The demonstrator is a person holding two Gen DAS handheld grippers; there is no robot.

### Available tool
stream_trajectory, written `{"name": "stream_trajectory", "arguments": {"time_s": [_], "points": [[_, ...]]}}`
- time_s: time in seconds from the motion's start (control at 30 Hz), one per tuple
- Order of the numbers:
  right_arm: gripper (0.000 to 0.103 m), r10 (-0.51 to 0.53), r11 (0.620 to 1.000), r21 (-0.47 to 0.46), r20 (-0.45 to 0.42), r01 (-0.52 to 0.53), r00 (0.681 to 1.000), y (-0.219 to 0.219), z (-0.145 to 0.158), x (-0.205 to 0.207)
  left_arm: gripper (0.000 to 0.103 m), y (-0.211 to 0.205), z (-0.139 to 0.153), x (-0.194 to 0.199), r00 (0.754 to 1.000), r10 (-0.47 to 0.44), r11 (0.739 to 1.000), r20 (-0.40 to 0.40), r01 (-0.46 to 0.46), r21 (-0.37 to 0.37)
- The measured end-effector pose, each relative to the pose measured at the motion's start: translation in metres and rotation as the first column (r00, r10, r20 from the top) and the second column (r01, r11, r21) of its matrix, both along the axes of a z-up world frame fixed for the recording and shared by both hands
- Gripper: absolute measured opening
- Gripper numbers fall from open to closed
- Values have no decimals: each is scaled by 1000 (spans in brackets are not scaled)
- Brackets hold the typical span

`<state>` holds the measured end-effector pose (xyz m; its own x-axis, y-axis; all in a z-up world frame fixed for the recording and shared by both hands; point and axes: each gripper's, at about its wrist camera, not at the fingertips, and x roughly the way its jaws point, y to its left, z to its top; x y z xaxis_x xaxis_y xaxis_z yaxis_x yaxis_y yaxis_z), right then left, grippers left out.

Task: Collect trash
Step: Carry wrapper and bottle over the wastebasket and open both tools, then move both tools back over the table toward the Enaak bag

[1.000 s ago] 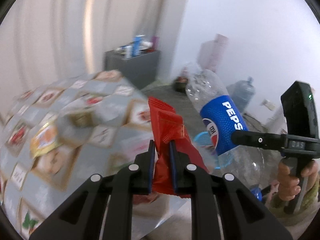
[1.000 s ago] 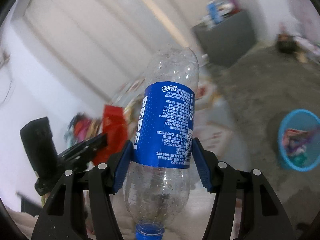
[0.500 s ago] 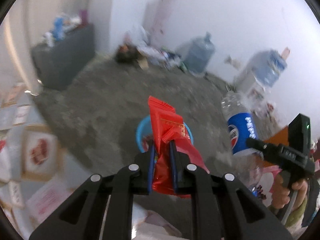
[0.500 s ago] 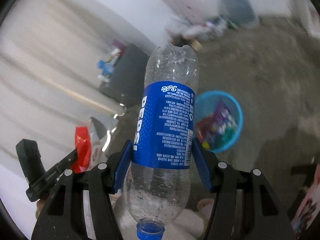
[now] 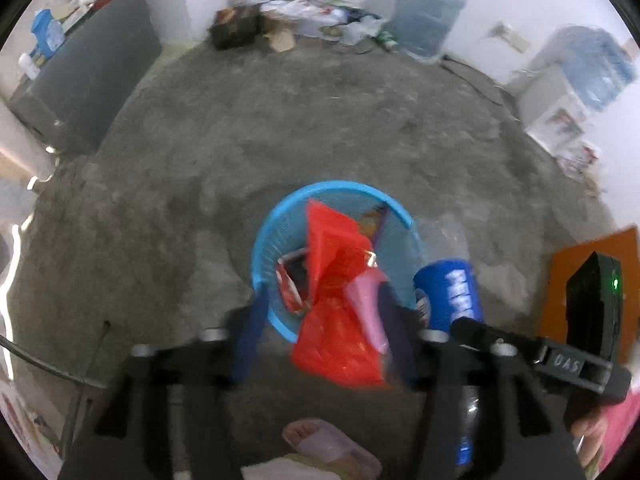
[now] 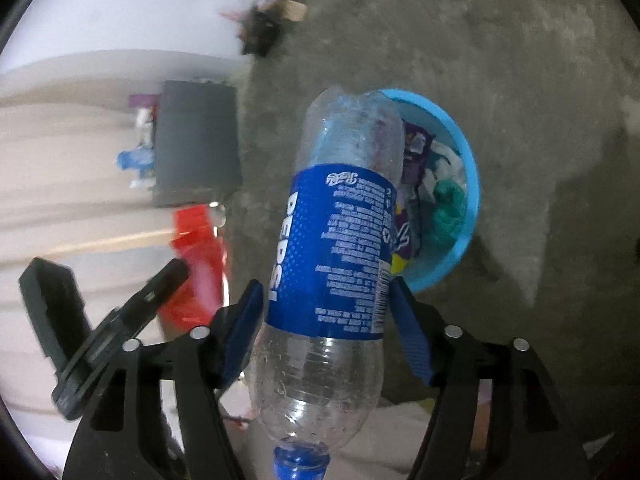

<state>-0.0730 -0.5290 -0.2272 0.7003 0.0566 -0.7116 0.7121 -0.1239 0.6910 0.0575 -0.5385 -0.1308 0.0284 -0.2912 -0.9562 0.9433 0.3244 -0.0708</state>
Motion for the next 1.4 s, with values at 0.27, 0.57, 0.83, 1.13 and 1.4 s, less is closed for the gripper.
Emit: {"name": "stream_trajectory", "arguments": {"time_s": [0.27, 0.57, 0.83, 1.13, 1.4], "points": [[65, -15, 998, -57, -7, 15, 1000, 8, 5, 0, 60, 18, 13, 6, 999, 33, 998, 28, -31, -49], [65, 48, 968, -244, -72, -64, 996, 37, 49, 0, 61, 86, 71, 5, 996, 91, 982, 2, -89, -165], [65, 290, 833, -454, -128, -316, 948, 88, 99, 56, 61, 195, 128, -5, 980, 194, 929, 46, -168, -331], [65, 542, 655, -566, -110, -501, 833, 147, 136, 109, 61, 339, 139, -2, 936, 343, 872, 81, -285, -399], [65, 644, 560, -599, -120, -572, 756, 189, 161, 138, 61, 453, 139, 29, 817, 573, 740, 62, -483, -467]]}}
